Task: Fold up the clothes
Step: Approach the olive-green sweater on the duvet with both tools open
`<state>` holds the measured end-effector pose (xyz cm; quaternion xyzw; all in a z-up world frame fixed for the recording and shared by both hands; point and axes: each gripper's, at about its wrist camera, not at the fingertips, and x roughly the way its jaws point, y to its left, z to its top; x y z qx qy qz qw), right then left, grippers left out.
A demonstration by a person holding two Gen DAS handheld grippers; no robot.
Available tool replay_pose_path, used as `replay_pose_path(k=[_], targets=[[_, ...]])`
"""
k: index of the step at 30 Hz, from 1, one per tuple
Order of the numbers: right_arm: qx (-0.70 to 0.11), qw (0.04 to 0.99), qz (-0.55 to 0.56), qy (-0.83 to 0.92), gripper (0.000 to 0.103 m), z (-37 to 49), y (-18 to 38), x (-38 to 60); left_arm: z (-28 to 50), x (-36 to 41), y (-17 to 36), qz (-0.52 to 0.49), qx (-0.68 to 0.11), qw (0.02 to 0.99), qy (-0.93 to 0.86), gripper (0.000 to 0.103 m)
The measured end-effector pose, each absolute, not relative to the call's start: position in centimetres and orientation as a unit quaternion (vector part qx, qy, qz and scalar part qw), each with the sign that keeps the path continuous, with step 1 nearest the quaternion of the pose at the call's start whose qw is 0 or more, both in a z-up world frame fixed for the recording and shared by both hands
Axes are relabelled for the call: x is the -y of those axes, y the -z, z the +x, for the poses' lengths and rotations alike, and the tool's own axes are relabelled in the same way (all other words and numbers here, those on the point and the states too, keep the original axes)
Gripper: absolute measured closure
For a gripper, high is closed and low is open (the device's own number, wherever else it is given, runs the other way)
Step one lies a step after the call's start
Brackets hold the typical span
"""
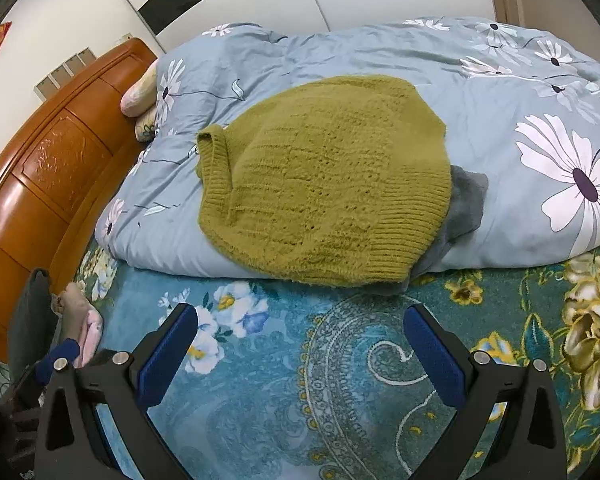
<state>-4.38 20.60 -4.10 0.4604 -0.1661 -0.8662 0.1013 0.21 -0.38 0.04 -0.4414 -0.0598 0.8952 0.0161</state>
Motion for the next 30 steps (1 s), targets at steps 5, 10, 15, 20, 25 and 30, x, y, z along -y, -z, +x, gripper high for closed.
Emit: replay_pose_path(k=[5, 10, 15, 20, 25, 30], targets=[[0.151, 0.104, 0.46, 0.869, 0.0, -4.1, 4.2, -20.4, 0.3, 0.5, -0.3, -0.436, 0.042, 0.013, -0.899, 0.0], [0.139, 0.106, 0.469, 0.866, 0.0, -4.2, 3.8, -19.7, 0.6, 0.4, -0.5, -0.433, 0.048, 0.011, -0.9, 0.0], [0.136, 0.105, 0.47, 0.866, 0.0, -4.0, 3.6, -19.2, 0.8, 0.9, -0.3, -0.434, 0.059, 0.008, -0.899, 0.0], [0.133, 0.108, 0.473, 0.864, 0.0, -3.9, 3.6, -19.0, 1.0, 0.8, -0.3, -0.435, 0.055, 0.006, -0.899, 0.0], [0.126, 0.108, 0.483, 0.86, 0.0, -4.1, 3.9, -18.8, 0.9, 0.7, -0.3, -0.436, 0.048, 0.01, -0.899, 0.0], [0.117, 0.108, 0.49, 0.857, 0.0, -4.1, 4.2, -18.5, 0.9, 1.0, -0.3, -0.437, 0.046, 0.012, -0.898, 0.0]])
